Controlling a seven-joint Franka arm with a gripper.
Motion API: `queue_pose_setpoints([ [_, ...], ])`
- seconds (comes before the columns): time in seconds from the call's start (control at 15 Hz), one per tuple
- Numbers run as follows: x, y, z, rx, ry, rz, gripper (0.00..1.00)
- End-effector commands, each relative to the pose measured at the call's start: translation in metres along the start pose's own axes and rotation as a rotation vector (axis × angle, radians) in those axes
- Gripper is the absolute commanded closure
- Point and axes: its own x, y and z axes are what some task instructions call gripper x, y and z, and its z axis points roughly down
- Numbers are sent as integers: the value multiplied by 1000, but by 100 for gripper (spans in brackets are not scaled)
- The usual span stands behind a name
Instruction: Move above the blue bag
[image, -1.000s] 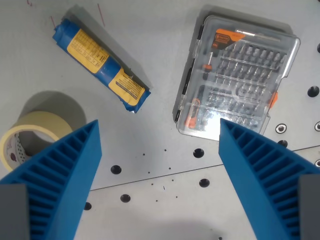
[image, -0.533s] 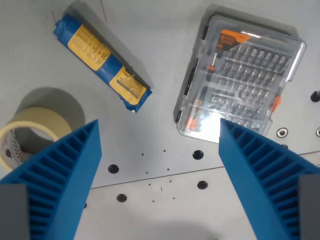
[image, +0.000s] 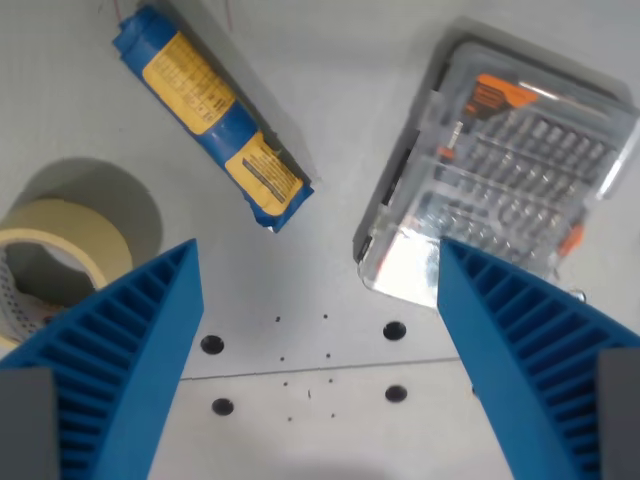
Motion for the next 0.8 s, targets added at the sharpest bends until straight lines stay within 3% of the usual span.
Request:
queue_pose_setpoints([
  [0.07,-3,-6,14,-14,79,-228,0],
  [0.8,2,-33,69,-42,64,-485,0],
])
